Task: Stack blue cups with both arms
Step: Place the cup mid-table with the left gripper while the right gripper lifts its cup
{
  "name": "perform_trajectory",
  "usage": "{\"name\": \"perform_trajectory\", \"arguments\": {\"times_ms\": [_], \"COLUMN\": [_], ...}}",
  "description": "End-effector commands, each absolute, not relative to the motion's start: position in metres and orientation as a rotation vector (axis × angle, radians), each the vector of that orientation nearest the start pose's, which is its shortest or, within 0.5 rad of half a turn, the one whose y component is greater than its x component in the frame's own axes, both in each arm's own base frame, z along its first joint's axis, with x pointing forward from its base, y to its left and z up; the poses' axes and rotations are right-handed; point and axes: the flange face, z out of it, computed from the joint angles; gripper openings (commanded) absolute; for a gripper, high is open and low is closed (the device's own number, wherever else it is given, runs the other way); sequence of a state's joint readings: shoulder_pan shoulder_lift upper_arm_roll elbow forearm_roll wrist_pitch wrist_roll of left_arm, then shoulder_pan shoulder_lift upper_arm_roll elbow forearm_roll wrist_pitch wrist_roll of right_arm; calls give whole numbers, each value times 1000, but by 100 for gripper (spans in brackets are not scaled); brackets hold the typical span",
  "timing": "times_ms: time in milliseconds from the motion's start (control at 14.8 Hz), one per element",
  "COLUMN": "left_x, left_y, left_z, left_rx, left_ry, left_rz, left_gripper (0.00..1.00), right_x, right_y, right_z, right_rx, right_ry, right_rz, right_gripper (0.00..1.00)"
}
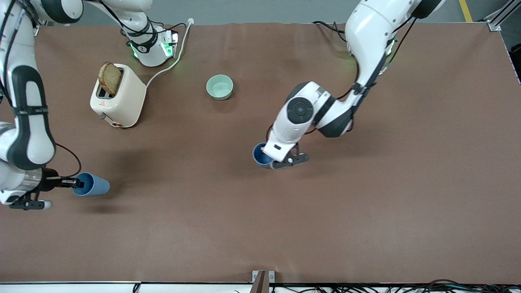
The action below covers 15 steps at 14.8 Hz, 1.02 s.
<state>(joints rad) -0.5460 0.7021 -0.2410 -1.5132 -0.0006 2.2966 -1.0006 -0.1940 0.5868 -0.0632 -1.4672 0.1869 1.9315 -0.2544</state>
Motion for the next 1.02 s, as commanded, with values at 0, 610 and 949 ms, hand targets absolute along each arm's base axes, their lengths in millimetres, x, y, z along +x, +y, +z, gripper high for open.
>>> {"name": "perform_trajectory", "arguments": {"times_ms": [0,610,949], "left_x": [527,538,572], "left_y": [-511,-501,-406], "left_z": [262,313,471], "left_rx": [-3288,-3240,-3115], "left_ry": [-537,-417,-495], "left_rz": [72,-144,-278], "left_gripper": [0,100,100], "right_x": [668,623,600], "right_y": [-117,79,199], "right_z": [419,548,548], "right_rx": [-3014,-3068,-3049], "right_ry": [147,333,310], "right_rz": [93,38,25], "right_gripper": [4,1,0]}}
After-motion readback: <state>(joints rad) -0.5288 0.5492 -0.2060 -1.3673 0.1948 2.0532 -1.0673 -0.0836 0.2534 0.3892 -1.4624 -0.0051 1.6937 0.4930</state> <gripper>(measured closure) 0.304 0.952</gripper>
